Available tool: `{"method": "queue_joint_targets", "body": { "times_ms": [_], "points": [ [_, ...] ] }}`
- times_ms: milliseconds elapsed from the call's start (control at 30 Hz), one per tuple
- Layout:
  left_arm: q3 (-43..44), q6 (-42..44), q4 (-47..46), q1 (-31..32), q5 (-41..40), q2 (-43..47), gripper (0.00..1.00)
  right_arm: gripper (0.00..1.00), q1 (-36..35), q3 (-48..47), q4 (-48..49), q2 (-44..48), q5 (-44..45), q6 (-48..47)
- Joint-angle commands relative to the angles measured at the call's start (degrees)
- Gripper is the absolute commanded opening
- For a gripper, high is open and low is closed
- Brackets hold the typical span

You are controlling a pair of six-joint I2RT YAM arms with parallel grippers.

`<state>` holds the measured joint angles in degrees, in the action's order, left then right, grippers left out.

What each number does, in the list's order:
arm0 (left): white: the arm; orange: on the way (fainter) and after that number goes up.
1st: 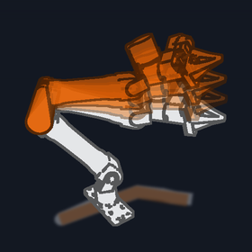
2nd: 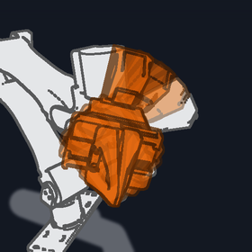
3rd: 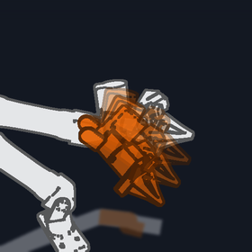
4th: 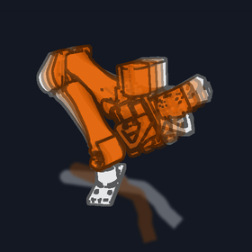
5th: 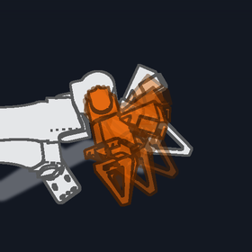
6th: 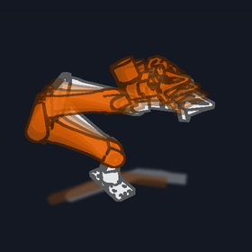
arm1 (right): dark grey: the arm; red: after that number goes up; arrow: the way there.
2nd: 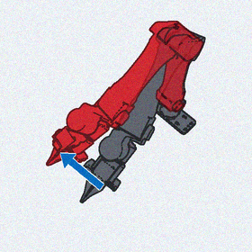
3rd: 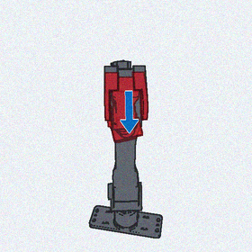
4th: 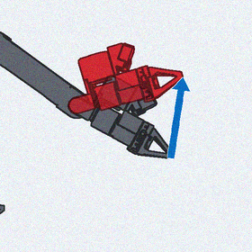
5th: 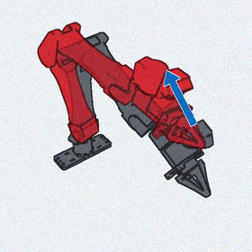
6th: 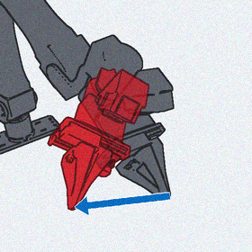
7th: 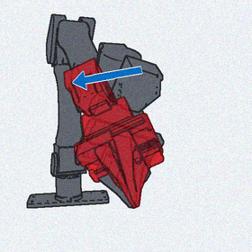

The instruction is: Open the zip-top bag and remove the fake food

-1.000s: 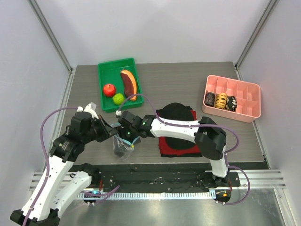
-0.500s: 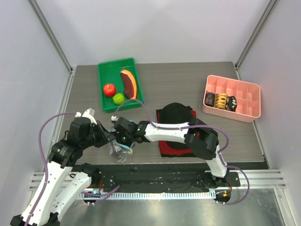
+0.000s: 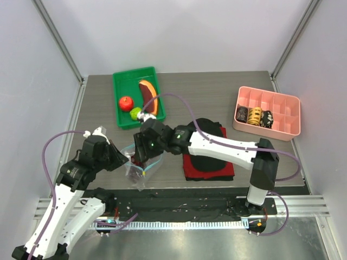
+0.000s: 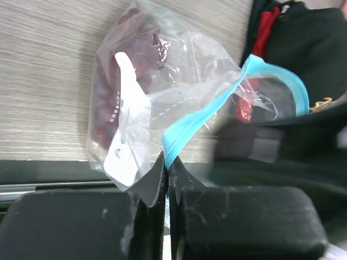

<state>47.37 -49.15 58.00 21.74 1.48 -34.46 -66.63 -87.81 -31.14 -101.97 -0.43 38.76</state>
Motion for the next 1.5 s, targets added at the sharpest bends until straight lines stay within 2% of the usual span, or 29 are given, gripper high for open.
{"method": "queue_joint_targets", "body": {
  "times_ms": [0, 233, 433, 500, 533, 567, 633, 667, 700, 833, 933, 1033, 1100, 1233, 1267, 1333, 1367, 1433, 1467],
  "points": [
    [0.44, 0.37, 0.1, -0.03, -2.36, -0.7, 0.0, 0.21, 3.42, -11.66, -3.31, 3.01, 6.49, -4.48],
    [-0.35, 0.72, -2.1, 0.06, 2.64, -0.08, 0.0, 0.22, 12.22, -27.84, -1.57, -10.24, 8.42, -11.23],
    [-0.27, 0.98, -1.84, -0.03, 3.18, 1.15, 0.0, 0.29, 16.79, -42.78, -1.29, -27.65, 11.32, -15.38],
    [-0.35, 1.16, -1.66, -0.03, 3.53, 1.41, 0.0, 0.39, 17.67, -47.79, -1.21, -32.9, 11.15, -16.44],
    [-0.27, 1.33, -1.57, -0.03, 3.53, 1.5, 0.0, 0.48, 17.85, -49.2, -1.38, -34.24, 11.76, -17.31],
    [-0.27, 1.42, -1.48, -0.03, 3.88, 1.41, 0.0, 0.67, 17.76, -52.26, -1.65, -35.65, 11.94, -18.36],
    [0.09, 1.68, -1.4, -0.03, 4.24, 1.41, 0.0, 0.83, 17.94, -54.04, -1.65, -37.42, 12.2, -19.07],
    [0.17, 2.03, -1.4, -0.03, 4.41, 1.5, 0.0, 0.95, 17.94, -54.74, -1.65, -37.59, 12.46, -19.08],
    [0.26, 2.12, -1.48, -0.03, 4.33, 1.41, 0.0, 1.0, 17.85, -54.84, -1.65, -37.51, 12.9, -19.34],
    [0.26, 2.39, -2.18, -0.03, 4.94, 0.8, 0.0, 1.0, 17.85, -54.48, -4.27, -35.4, 13.78, -18.73],
    [0.96, 3.09, -2.54, -0.03, 5.12, 0.01, 0.0, 1.0, 17.68, -54.05, -11.29, -31.19, 13.09, -15.4],
    [1.93, 3.79, -2.8, -0.03, 5.03, -1.05, 0.0, 1.0, 16.01, -49.41, -18.33, -23.38, 11.42, -13.46],
    [2.28, 3.97, -3.24, -0.03, 5.03, -1.49, 0.0, 0.97, 14.17, -41.86, -20.27, -15.94, 10.36, -12.84],
    [2.81, 3.88, -4.03, -0.03, 5.38, -2.01, 0.0, 0.83, 8.03, -29.63, -20.28, -6.76, 8.7, -8.81],
    [2.9, 3.88, -4.12, -0.03, 5.47, -2.02, 0.0, 0.76, 7.14, -26.48, -19.93, -5.7, 7.73, -6.1],
    [3.07, 3.79, -3.95, -0.03, 5.91, -2.11, 0.0, 0.68, 5.12, -23.82, -18.27, -4.55, 4.74, -3.27],
    [2.9, 3.71, -4.12, -0.03, 5.99, -1.93, 0.0, 0.6, 3.19, -21.64, -17.48, -4.46, 4.21, -2.3],
    [2.37, 3.44, -4.29, -0.03, 6.26, -1.58, 0.0, 0.54, 1.34, -19.51, -14.58, -4.98, 2.63, 0.78],
    [2.2, 2.92, -4.47, -0.03, 6.35, -1.23, 0.0, 0.47, 0.2, -18.03, -13.7, -5.42, 2.1, 1.66]
  ]
}}
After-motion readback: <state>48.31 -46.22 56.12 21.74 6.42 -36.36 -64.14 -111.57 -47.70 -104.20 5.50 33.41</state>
